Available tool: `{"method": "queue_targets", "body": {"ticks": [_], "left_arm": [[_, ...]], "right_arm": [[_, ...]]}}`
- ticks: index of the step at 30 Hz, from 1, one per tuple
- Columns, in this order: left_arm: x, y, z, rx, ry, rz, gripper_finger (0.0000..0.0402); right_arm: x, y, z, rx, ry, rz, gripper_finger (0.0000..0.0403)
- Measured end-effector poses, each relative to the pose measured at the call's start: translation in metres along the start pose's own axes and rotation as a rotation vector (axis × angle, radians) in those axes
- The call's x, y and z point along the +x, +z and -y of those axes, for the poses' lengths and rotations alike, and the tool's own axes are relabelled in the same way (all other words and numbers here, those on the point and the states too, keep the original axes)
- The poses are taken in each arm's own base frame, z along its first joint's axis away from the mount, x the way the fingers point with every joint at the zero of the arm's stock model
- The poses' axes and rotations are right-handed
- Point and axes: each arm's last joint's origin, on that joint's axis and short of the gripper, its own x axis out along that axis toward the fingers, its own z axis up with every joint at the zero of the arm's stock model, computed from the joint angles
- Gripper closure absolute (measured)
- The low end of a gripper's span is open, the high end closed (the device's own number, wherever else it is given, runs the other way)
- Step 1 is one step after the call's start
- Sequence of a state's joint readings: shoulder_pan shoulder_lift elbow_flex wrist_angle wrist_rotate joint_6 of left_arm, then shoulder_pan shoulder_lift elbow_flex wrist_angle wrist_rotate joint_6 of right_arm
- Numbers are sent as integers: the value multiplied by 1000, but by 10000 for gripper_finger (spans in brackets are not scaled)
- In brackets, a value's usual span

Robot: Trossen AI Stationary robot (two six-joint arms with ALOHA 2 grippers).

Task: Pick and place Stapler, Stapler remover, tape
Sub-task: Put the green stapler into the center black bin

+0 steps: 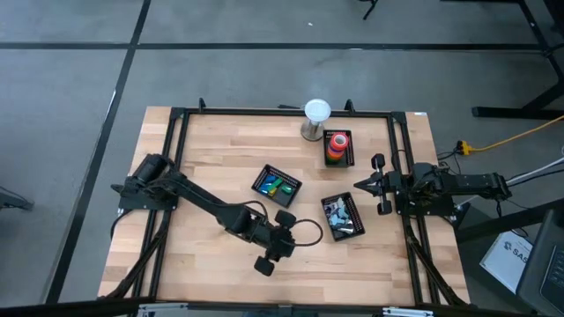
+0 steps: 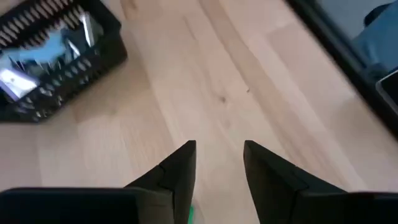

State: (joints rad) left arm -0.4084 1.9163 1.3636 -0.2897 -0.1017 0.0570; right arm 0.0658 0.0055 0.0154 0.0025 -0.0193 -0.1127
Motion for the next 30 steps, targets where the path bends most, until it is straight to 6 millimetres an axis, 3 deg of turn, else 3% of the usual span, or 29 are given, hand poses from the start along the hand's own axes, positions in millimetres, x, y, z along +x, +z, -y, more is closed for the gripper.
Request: {"method": "queue_targets", "body": {"ticks": [14, 23, 30], "left_arm": [[37, -38, -1, 99, 115, -271, 256], [36, -39, -1, 105, 138, -284, 256], [32, -50, -1, 48, 133, -396, 256]], "right_arm": [[0, 0, 0, 0, 0, 0, 389], [0, 0, 0, 0, 0, 0, 389], [0, 0, 0, 0, 0, 0, 389]]}}
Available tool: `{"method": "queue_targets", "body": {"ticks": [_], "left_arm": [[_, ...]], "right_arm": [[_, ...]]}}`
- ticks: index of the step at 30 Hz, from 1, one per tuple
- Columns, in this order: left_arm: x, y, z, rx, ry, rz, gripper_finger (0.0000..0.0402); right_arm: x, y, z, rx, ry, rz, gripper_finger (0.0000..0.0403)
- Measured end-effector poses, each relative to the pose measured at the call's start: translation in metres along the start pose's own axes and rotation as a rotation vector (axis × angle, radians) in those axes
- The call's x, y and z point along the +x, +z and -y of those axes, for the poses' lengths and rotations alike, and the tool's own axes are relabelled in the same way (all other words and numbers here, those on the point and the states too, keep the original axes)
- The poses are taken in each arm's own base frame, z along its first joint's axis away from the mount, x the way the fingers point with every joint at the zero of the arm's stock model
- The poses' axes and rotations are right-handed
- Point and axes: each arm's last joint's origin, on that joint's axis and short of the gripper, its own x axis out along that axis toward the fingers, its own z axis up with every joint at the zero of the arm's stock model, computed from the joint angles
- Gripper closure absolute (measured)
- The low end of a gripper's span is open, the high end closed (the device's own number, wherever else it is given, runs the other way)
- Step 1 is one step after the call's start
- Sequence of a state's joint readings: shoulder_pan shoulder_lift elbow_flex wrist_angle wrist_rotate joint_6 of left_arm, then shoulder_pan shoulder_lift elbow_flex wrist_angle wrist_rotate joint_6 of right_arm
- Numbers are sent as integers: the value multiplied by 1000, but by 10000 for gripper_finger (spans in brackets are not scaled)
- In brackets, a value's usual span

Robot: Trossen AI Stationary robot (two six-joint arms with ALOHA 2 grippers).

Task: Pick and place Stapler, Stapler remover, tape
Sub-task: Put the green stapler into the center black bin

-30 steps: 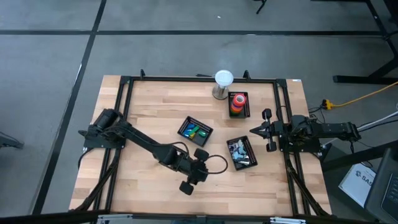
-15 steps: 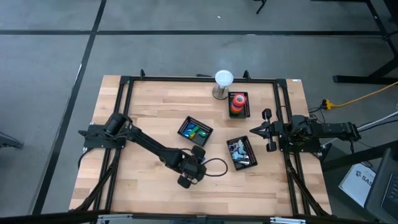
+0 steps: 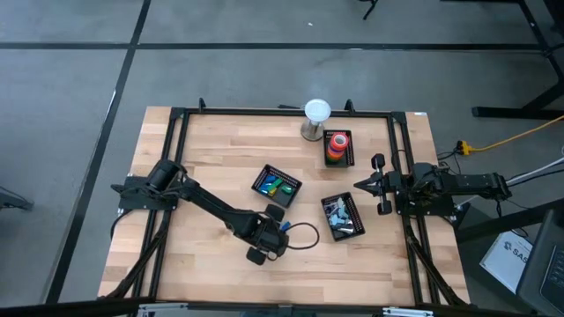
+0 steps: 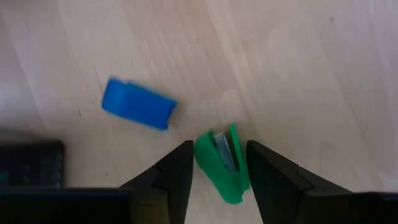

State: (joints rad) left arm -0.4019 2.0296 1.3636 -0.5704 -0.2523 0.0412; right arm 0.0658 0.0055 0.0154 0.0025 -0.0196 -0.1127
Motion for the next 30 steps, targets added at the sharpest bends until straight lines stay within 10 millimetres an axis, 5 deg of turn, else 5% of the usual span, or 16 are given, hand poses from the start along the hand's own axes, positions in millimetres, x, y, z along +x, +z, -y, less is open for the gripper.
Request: {"method": "queue_targets", "body": {"ticks": [15, 25, 30], "left_arm": [[2, -6, -8, -217, 9, -57, 260], [1, -6, -8, -273, 13, -55, 350], [1, -5, -8, -273, 18, -52, 355]], "right_arm": [[0, 0, 0, 0, 0, 0, 389], [0, 0, 0, 0, 0, 0, 389], [0, 0, 0, 0, 0, 0, 389]]}}
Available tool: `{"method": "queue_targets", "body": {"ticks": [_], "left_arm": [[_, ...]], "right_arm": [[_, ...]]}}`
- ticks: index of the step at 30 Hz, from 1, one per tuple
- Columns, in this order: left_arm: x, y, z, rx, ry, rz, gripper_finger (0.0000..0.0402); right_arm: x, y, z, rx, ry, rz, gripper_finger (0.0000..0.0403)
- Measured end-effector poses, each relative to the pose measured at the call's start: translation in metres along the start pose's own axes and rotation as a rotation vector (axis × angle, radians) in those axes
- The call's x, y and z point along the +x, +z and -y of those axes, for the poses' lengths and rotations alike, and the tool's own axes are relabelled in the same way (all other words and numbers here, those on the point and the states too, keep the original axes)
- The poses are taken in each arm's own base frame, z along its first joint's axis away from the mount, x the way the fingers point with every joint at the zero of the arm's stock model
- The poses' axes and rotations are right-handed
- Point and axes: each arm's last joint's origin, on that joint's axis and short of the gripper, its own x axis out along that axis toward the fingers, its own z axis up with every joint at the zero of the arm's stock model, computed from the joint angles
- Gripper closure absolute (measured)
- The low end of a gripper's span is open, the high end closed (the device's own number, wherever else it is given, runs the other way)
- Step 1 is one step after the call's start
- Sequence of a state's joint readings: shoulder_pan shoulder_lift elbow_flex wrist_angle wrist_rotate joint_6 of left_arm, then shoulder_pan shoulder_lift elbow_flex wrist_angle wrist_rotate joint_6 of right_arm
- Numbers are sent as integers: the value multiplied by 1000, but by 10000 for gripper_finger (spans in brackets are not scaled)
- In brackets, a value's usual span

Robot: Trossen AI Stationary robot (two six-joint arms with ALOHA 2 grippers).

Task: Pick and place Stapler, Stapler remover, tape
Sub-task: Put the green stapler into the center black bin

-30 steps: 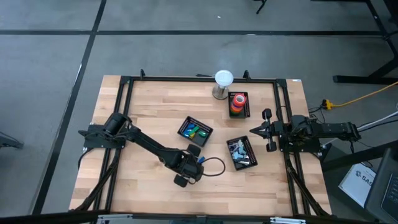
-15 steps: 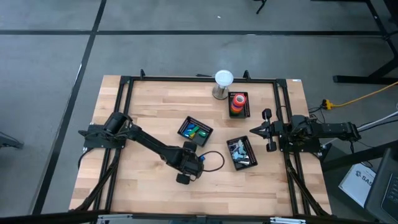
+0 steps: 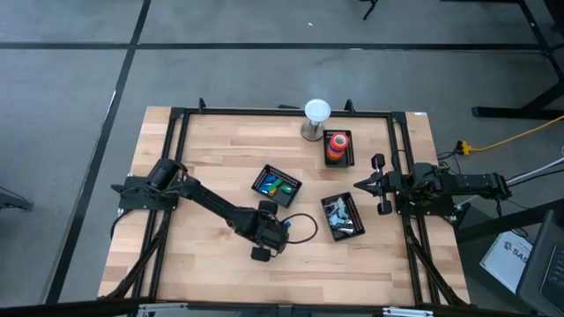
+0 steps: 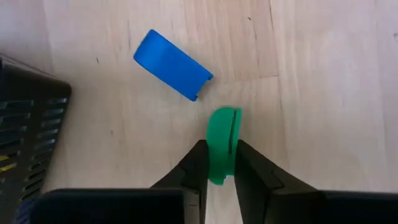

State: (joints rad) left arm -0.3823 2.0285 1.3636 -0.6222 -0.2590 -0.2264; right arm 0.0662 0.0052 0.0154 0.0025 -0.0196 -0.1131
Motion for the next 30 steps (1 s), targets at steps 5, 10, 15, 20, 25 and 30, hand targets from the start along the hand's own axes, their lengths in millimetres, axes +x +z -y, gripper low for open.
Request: {"method": "queue_targets", "body": {"ticks": [5, 10, 15, 20, 25, 30], "left_arm": [[-3, 5, -1, -2, 28, 48, 350], [-6, 15, -13, -26, 33, 67, 347], [-22, 32, -21, -45, 40, 130, 347], [-49, 47, -27, -5, 79, 223, 347], [-71, 59, -39, -15, 126, 296, 346], [-69, 61, -60, -93, 197, 284, 346]], "right_arm": [[0, 0, 0, 0, 0, 0, 389], [0, 0, 0, 0, 0, 0, 389], [0, 0, 0, 0, 0, 0, 389], [0, 0, 0, 0, 0, 0, 389], [0, 0, 0, 0, 0, 0, 389], [0, 0, 0, 0, 0, 0, 389]]}}
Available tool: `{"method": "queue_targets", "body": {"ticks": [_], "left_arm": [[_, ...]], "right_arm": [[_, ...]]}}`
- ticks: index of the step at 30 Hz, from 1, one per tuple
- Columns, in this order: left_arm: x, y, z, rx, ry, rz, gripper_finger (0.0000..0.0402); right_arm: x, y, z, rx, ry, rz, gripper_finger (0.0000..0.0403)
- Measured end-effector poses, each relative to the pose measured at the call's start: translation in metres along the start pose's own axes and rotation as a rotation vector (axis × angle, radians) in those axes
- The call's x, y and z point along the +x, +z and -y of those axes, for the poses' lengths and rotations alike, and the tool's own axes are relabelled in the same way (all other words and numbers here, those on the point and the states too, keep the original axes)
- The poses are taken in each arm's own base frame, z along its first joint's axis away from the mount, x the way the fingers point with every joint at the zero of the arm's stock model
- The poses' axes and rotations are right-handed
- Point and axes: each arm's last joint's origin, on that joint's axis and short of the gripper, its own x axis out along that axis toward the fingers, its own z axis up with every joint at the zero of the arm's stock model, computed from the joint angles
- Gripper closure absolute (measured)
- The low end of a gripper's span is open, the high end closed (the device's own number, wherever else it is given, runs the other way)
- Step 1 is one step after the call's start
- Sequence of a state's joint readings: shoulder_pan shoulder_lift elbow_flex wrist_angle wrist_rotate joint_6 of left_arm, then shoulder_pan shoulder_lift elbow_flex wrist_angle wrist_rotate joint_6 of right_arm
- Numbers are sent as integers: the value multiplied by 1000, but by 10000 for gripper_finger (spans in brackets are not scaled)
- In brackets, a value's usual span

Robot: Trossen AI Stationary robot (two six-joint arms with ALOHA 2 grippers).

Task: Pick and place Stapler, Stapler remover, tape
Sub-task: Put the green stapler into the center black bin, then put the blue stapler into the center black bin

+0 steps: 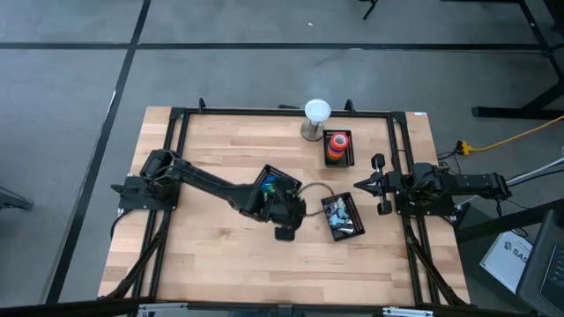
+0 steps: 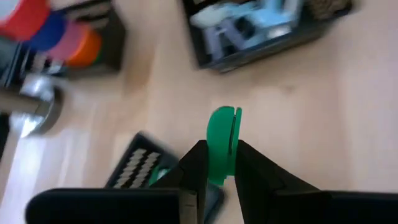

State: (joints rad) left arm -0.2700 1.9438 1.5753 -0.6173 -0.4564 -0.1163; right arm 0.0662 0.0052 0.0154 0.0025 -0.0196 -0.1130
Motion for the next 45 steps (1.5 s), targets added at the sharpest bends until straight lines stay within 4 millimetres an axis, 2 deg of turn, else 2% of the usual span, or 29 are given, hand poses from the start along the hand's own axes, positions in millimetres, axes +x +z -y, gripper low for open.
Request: {"method": "queue_targets", "body": {"ticks": [9, 15, 21, 29, 39, 45], "left_arm": [[18, -15, -50, -180, 128, -193, 346], [25, -29, -71, -274, 175, -304, 345], [33, -43, -70, -262, 195, -349, 342], [43, -63, -67, -225, 250, -390, 310], [45, -60, -63, -239, 252, -332, 280], [42, -59, -53, -219, 242, -316, 272]], "right_arm": [[0, 0, 0, 0, 0, 0, 389], [0, 0, 0, 0, 0, 0, 389], [0, 0, 0, 0, 0, 0, 389], [0, 0, 0, 0, -1, 0, 389], [0, 0, 0, 0, 0, 0, 389], [0, 0, 0, 0, 0, 0, 389]]}}
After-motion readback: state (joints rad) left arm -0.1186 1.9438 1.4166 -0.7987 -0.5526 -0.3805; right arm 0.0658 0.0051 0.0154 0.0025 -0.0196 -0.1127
